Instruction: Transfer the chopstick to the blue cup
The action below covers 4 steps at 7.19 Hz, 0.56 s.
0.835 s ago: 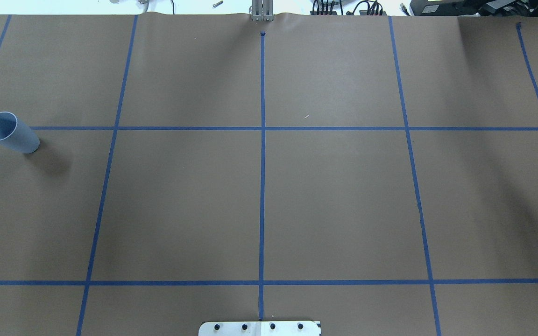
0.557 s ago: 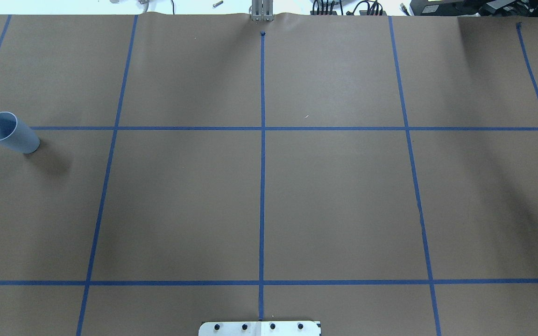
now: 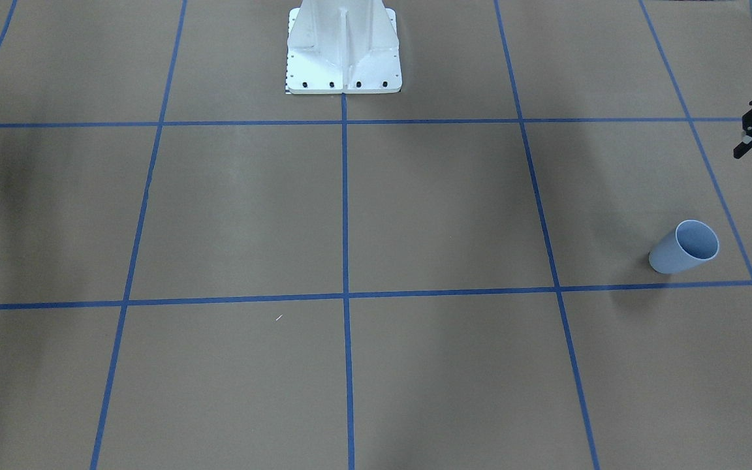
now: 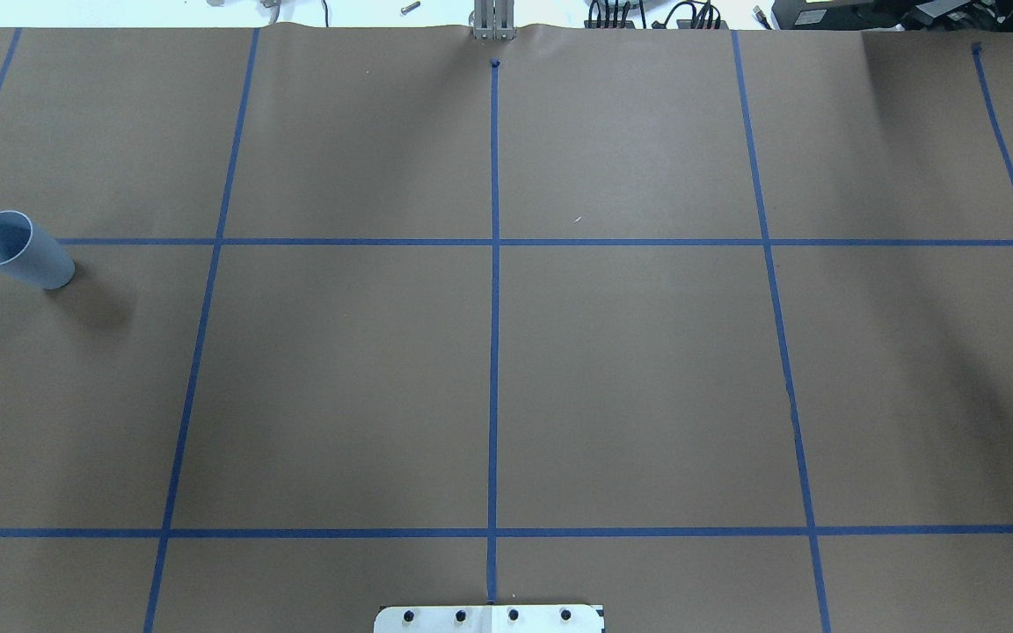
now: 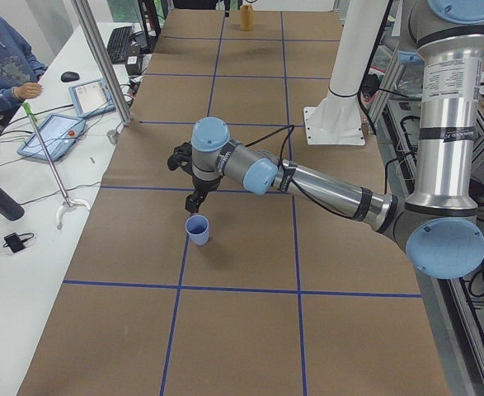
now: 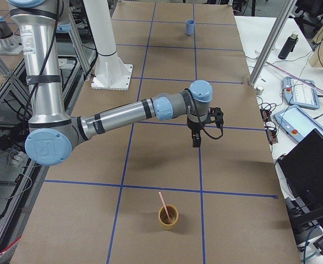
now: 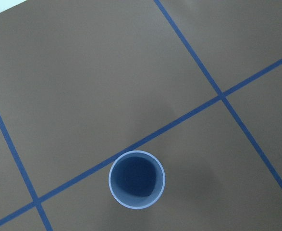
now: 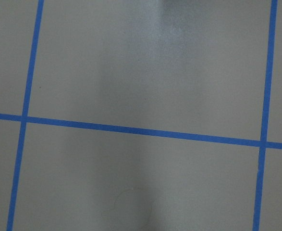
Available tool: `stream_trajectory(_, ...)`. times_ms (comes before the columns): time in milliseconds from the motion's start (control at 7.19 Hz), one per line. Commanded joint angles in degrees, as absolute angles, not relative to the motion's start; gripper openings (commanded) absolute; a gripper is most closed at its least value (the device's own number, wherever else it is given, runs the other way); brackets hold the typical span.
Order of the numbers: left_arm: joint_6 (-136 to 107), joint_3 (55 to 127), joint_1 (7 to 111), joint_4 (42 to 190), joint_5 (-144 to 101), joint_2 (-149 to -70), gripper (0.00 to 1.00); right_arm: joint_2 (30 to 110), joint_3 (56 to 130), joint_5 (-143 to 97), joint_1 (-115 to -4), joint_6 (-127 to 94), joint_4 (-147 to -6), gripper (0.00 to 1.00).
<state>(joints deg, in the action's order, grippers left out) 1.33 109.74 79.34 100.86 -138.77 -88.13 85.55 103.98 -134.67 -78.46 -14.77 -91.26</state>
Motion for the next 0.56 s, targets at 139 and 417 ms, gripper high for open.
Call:
stream_trajectory(139,0.4,108.9,79.3,102.0,-140.5,-85.9,0.99,87.5,105.3,-134.7,-78.6,-14.3,-91.2,1.00)
stream_trajectory(417,-20.2,109.7,78.1,103.0,-139.9,-90.6,0.98,89.0,107.9,-134.7,-78.6,-13.3,-91.2,1.00)
